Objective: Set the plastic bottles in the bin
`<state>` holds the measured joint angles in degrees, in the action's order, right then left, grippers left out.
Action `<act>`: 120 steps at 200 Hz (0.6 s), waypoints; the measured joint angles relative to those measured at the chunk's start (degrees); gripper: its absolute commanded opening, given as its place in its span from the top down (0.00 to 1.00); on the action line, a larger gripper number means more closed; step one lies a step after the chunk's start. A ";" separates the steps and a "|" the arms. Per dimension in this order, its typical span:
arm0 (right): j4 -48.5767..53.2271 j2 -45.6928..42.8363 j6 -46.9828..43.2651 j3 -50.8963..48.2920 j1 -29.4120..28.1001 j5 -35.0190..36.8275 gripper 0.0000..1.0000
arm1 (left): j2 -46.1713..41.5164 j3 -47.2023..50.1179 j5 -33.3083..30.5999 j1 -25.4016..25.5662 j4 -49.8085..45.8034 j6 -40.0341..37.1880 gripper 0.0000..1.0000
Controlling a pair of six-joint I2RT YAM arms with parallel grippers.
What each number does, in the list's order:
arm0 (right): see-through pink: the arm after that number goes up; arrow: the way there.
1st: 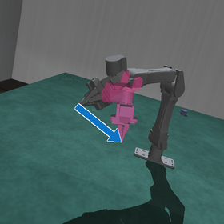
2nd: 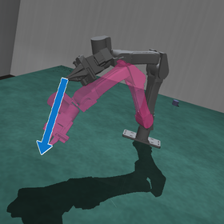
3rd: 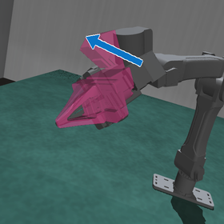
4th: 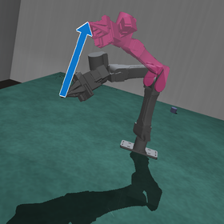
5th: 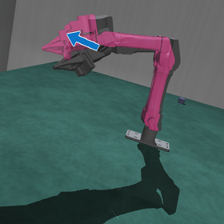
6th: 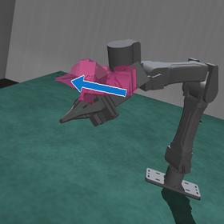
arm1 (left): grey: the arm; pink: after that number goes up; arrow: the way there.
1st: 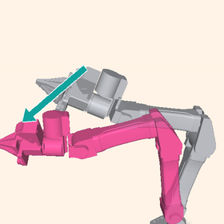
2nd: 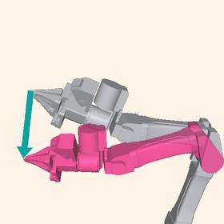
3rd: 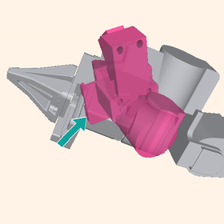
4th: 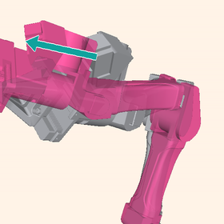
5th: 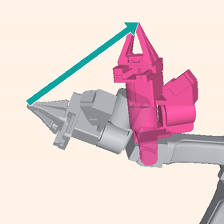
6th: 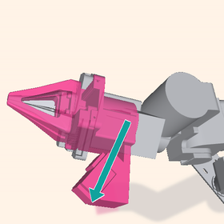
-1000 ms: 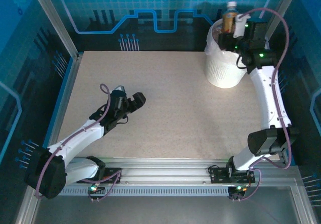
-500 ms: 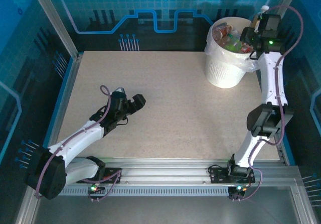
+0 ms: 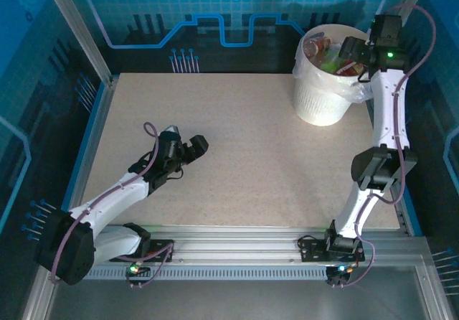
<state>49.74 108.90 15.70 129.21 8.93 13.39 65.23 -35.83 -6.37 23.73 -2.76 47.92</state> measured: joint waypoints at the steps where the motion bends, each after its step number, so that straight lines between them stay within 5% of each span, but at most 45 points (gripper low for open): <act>1: 0.04 -0.11 0.00 0.00 0.00 -0.02 0.00 | 0.00 0.00 -0.02 0.00 0.00 -0.02 0.01; 31: -0.39 -7.23 0.00 -4.57 0.00 -1.49 0.00 | -1.03 -0.07 -1.77 0.00 -2.23 -1.49 0.01; 59: -4.39 -18.43 0.00 -18.43 -0.02 -3.63 0.00 | -2.78 -1.77 -6.03 -0.07 -6.49 -4.57 0.01; 120: -20.44 -45.59 -0.57 -58.18 -0.02 -6.95 0.00 | -7.96 -5.29 -28.00 -4.20 -13.25 -14.67 0.01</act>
<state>29.30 63.31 15.14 71.02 8.91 6.44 57.28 -41.12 -34.37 19.53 -16.01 33.26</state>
